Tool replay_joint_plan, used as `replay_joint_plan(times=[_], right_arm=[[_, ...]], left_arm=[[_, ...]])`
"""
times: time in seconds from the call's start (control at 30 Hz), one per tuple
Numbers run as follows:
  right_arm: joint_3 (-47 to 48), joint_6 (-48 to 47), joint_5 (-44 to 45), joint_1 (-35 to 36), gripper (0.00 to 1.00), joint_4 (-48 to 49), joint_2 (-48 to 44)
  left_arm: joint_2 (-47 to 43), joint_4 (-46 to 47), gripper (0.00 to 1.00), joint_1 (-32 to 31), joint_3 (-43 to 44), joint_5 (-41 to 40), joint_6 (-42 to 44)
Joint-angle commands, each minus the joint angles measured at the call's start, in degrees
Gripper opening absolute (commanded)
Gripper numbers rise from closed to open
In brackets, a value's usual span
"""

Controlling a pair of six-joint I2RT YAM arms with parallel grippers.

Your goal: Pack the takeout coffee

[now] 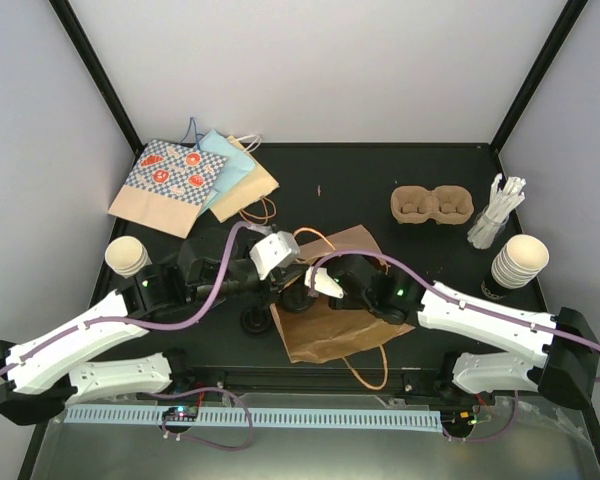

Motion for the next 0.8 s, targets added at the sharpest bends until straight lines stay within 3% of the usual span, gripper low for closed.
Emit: replay_joint_plan(times=[0.0,0.33,0.77], right_arm=[[2.82,2.94,-4.77,-0.51,0.46,-7.25,0.2],[5.84,3.96,-12.36,-2.82,0.46,-12.73,2.67],[7.75,3.06,-17.77,-7.65,0.46,-9.93,9.43]], left_arm=[[0.58,2.0,0.01,4.14,3.97,11.65,-4.71],[4.34,0.84,0.02,12.12,4.7,21.93,-9.55],[11.5,-1.56,0.02,22.77,7.57,30.07,-7.51]])
